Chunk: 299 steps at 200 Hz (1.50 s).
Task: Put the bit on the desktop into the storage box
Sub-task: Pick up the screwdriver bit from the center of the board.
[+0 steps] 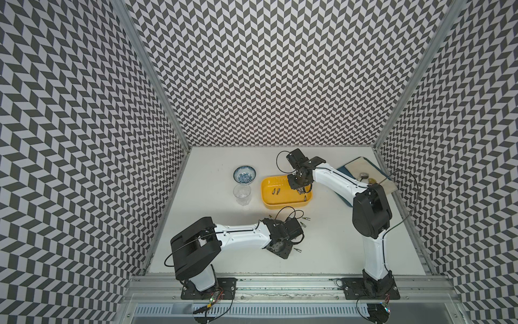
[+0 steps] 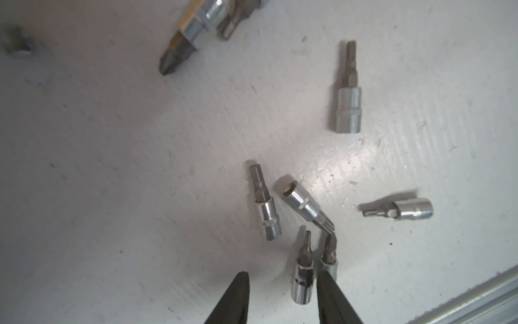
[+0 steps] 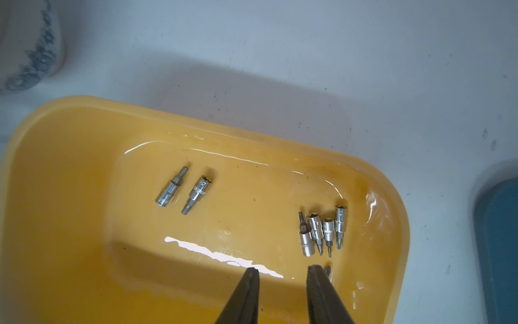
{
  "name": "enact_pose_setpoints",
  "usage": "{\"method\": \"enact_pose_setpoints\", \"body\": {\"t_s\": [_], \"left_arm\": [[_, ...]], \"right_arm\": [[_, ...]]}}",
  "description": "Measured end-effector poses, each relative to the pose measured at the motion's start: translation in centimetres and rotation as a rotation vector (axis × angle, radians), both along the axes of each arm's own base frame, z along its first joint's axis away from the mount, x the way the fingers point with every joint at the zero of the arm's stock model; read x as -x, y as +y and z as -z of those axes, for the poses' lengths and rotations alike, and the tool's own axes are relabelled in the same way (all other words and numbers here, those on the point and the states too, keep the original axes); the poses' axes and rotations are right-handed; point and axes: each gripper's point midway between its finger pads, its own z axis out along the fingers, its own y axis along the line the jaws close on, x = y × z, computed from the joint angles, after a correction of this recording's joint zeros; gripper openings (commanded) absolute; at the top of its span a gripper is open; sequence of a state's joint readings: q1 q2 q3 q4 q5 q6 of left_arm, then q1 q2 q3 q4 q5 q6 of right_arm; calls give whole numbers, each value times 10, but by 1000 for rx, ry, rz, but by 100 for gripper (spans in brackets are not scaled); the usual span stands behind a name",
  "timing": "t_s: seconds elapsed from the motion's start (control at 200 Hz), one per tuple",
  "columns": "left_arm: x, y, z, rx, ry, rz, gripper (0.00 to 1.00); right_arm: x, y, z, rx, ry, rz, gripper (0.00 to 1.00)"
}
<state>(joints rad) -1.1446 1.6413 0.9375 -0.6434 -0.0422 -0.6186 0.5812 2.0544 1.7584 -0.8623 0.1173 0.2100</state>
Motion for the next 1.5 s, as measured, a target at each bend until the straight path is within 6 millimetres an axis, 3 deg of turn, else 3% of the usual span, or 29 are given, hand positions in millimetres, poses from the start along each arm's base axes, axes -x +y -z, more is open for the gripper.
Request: {"method": "enact_pose_setpoints", "body": {"t_s": [0.225,0.381,0.761,0.901,1.142,1.302,1.497], "left_arm": [[1,0,5,-29,-1,7,43],[1,-2,5,-36,-3,11,36],[2,-5,6,-40,0,19,8],[1,-6,6,-39,0,17,0],[0,-3,3,-49,3,15,0],[-23,-5,-25,-2,-15,-10,0],[-92,-5,-97,151,-108,-88,0]], "right_arm": [[5,-5,-17,-8,-27,6,33],[13,-11,-22,-8,-29,14,33],[55,-40,-46,-37,-48,56,37],[77,-51,-45,-59,-42,75,38],[132,-54,-33,-88,-9,70,40],[167,-50,-25,-124,-2,68,44],[184,-60,-26,-183,-19,119,48]]}}
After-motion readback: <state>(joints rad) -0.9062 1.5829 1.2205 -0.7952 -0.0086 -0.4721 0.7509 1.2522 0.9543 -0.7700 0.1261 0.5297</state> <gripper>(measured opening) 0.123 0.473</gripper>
